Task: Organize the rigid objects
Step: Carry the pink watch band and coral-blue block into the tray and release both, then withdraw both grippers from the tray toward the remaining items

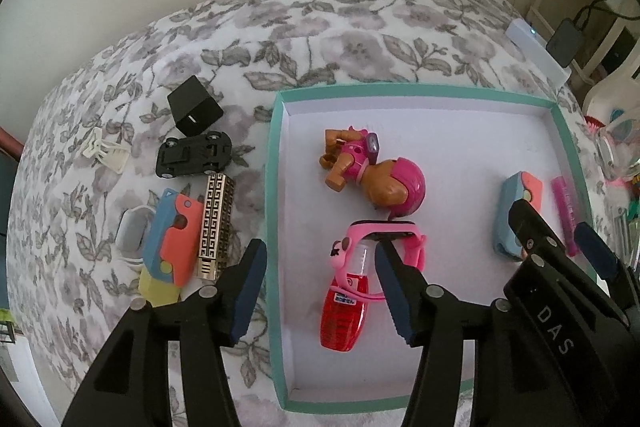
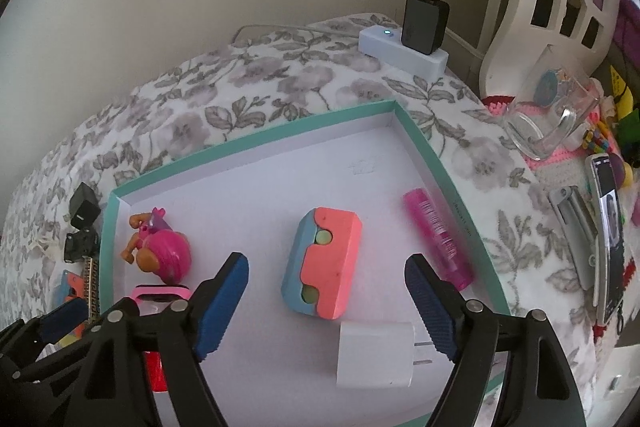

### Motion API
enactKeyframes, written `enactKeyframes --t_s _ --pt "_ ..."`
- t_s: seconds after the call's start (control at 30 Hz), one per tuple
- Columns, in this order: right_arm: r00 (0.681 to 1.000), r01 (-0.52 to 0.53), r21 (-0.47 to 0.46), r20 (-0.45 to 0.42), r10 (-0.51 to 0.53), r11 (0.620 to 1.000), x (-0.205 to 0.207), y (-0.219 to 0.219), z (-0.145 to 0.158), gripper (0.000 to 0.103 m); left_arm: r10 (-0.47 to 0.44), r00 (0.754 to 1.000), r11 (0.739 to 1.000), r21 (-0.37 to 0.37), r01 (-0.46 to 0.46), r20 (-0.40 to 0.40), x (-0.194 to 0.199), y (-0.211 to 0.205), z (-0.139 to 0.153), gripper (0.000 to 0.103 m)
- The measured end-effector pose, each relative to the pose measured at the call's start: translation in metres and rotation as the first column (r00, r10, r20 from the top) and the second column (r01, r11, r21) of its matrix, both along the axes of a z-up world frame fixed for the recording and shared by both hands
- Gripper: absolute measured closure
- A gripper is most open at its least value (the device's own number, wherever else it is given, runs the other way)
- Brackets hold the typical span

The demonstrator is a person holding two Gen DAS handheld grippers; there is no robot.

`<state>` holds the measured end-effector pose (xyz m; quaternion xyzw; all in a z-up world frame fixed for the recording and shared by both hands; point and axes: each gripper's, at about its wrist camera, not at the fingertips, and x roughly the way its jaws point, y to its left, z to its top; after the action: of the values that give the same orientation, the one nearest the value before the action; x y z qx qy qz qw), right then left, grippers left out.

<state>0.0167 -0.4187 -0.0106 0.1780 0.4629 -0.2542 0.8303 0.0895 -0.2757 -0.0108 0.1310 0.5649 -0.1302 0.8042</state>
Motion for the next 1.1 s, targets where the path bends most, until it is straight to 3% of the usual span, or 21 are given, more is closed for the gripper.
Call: enactKeyframes --t_s 0.3,0.37,0.53,0.63,0.73,1.1 --pt "1.000 0.007 0.008 0.000 -0.007 1.000 -0.001 -0.002 -0.001 0.014 0.092 0.996 0.996 -0.006 -0.091 0.004 0.011 0.023 0.004 0.036" --pt "1.000 0.004 0.007 -0.003 -0.004 1.000 -0.001 -0.002 -0.002 0.011 0.115 0.993 0.993 -0.006 -0.115 0.004 0.014 0.029 0.004 0.022" --pt "1.000 -0.012 -0.003 -0.013 0.012 1.000 0.002 0.001 -0.004 0.001 0.180 0.984 0.984 0.003 -0.180 0.005 0.020 0.045 0.001 0.015" --pt "1.000 -0.021 -0.009 -0.021 0.021 1.000 0.003 0.003 -0.005 0.001 0.211 0.977 0.977 0.011 -0.211 -0.005 0.023 0.053 -0.002 0.014" --pt "0.999 -0.034 -0.012 -0.033 0.034 0.999 0.004 0.004 -0.008 0.001 0.247 0.969 0.969 0.023 -0.247 -0.017 0.027 0.063 -0.006 0.002" --pt "0.995 -0.073 -0.019 -0.063 0.071 0.997 0.009 0.011 -0.013 0.000 0.332 0.940 0.943 0.025 -0.331 -0.078 0.037 0.093 -0.015 0.002"
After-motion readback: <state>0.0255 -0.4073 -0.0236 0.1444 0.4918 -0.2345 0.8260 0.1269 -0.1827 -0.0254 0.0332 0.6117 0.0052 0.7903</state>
